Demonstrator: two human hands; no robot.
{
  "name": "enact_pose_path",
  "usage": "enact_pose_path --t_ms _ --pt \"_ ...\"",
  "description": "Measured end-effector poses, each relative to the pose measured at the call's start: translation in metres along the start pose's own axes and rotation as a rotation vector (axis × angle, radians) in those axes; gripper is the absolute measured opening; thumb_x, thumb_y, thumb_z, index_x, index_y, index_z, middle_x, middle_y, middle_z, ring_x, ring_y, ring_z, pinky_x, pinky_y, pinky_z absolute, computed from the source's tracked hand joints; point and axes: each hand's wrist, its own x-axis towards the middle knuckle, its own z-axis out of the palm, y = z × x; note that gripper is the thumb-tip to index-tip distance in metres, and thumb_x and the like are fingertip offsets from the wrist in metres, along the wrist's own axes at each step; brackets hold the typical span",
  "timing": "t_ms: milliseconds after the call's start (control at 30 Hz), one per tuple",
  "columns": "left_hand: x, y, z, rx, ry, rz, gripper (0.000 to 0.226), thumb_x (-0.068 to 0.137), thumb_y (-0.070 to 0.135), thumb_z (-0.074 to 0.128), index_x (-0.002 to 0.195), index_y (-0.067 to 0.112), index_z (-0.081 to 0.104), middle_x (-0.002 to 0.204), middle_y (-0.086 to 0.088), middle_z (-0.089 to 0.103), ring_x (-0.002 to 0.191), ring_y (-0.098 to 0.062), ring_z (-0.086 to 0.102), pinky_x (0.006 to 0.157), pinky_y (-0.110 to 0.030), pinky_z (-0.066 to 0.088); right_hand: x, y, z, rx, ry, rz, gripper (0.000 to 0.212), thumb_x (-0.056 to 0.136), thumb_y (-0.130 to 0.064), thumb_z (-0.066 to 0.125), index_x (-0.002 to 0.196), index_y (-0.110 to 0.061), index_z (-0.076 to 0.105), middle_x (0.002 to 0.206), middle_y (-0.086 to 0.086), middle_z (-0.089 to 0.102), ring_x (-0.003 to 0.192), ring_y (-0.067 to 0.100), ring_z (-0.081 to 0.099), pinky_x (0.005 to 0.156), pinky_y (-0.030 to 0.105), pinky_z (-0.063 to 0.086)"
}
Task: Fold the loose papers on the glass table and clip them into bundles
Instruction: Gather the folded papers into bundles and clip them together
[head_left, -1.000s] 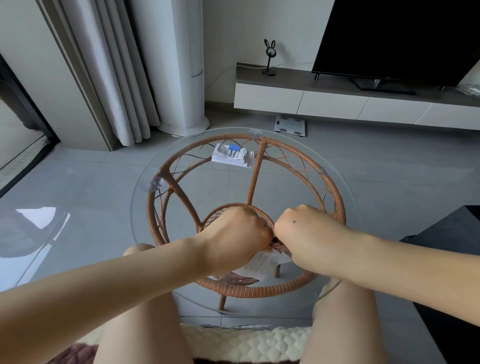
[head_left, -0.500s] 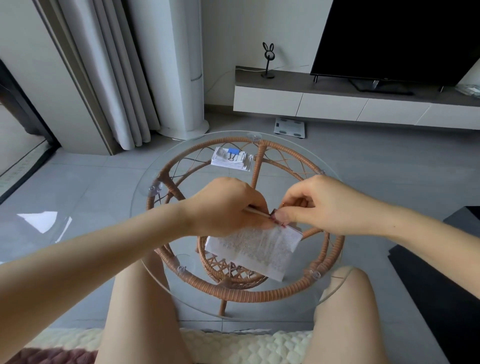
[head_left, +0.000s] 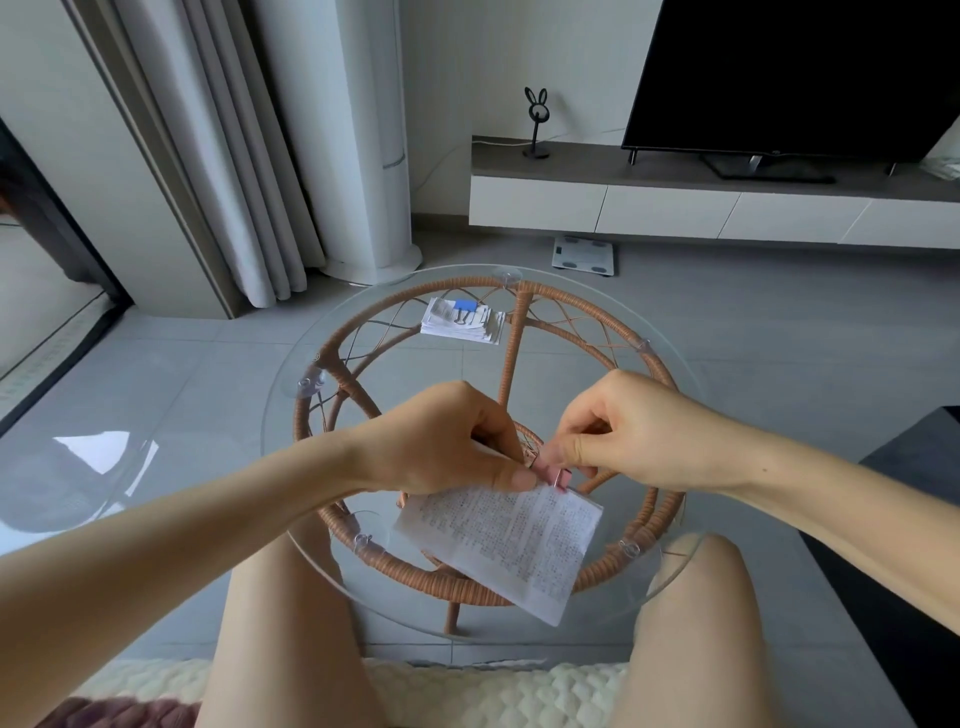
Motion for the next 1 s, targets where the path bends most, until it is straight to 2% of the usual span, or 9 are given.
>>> enact_pose_path --t_ms 133,333,467,533,633,700,800,900,1000 --pt "0.002 0.001 0.002 -0.074 -0.008 -0.003 0.011 0.079 0.035 0.074 0.073 0.033 0.065 0.06 0.033 0.059 0.064 0.014 0.055 0.056 -0.002 0.04 0.0 0.001 -0.005 0.006 0.005 0.007 0.022 0.083 -0.037 0.068 0.067 -0.023 0.075 0.067 0.022 0.064 0.065 0.04 0.055 0.055 0.04 0.046" --pt "0.004 0.001 0.01 -0.175 -0.092 0.012 0.01 0.079 0.034 0.072 0.072 0.034 0.066 0.066 0.029 0.063 0.069 0.01 0.058 0.061 -0.005 0.044 -0.006 0.006 -0.004 -0.032 -0.06 0.04 0.032 0.085 -0.032 0.068 0.07 -0.004 0.074 0.056 0.019 0.058 0.046 0.013 0.039 0.043 0.016 0.028" --pt "0.007 0.002 0.016 -0.178 -0.143 0.019 0.009 0.082 0.032 0.071 0.074 0.031 0.066 0.066 0.028 0.063 0.068 0.01 0.059 0.061 -0.006 0.043 -0.007 0.008 -0.002 -0.06 -0.108 0.059 0.034 0.085 -0.032 0.068 0.071 -0.002 0.073 0.052 0.011 0.049 0.042 0.009 0.031 0.041 0.015 0.024" --pt "0.007 0.001 0.019 -0.131 -0.128 0.044 0.009 0.082 0.032 0.071 0.075 0.029 0.066 0.068 0.025 0.062 0.069 0.011 0.058 0.061 -0.005 0.043 -0.008 0.011 0.0 -0.033 -0.148 0.051 0.036 0.085 -0.035 0.066 0.076 -0.001 0.073 0.058 0.016 0.05 0.046 0.011 0.034 0.042 0.015 0.024" --pt "0.002 0.002 0.017 -0.004 -0.047 0.133 0.006 0.081 0.03 0.073 0.081 0.025 0.069 0.071 0.024 0.06 0.069 0.01 0.056 0.064 -0.005 0.042 -0.011 0.015 0.002 -0.005 -0.161 0.014 0.03 0.083 -0.041 0.065 0.074 -0.014 0.074 0.068 0.016 0.058 0.056 0.014 0.043 0.051 0.024 0.032" --pt "-0.002 0.004 0.012 0.212 0.148 0.33 0.012 0.081 0.028 0.074 0.086 0.018 0.073 0.075 0.018 0.062 0.066 0.005 0.055 0.067 -0.011 0.045 -0.018 0.015 0.005 -0.07 -0.001 -0.065 0.02 0.083 -0.042 0.066 0.072 -0.025 0.07 0.067 -0.001 0.059 0.059 0.007 0.048 0.055 0.024 0.038" --pt "-0.01 0.008 0.001 0.399 0.389 0.577 0.025 0.08 0.038 0.067 0.084 0.014 0.074 0.075 0.008 0.067 0.066 -0.004 0.058 0.066 -0.014 0.045 -0.032 0.01 0.017 -0.326 0.398 -0.355 0.027 0.084 -0.042 0.058 0.08 -0.017 0.069 0.072 -0.012 0.059 0.068 0.003 0.053 0.063 0.018 0.044" --pt "-0.022 0.011 -0.006 0.411 0.471 0.644 0.031 0.078 0.045 0.066 0.087 0.016 0.072 0.079 0.009 0.067 0.071 -0.003 0.058 0.069 -0.013 0.046 -0.043 0.011 0.028 -0.554 0.585 -0.481 0.031 0.089 -0.032 0.052 0.086 -0.008 0.07 0.08 -0.002 0.065 0.074 0.011 0.06 0.068 0.023 0.05" --pt "-0.031 0.004 -0.011 0.25 0.494 0.551 0.039 0.073 0.051 0.068 0.099 0.023 0.066 0.089 0.016 0.064 0.082 0.004 0.058 0.073 -0.01 0.048 -0.049 0.015 0.029 -0.647 0.712 -0.54 0.029 0.091 -0.026 0.055 0.086 -0.003 0.071 0.078 0.004 0.065 0.071 0.018 0.06 0.066 0.026 0.052"
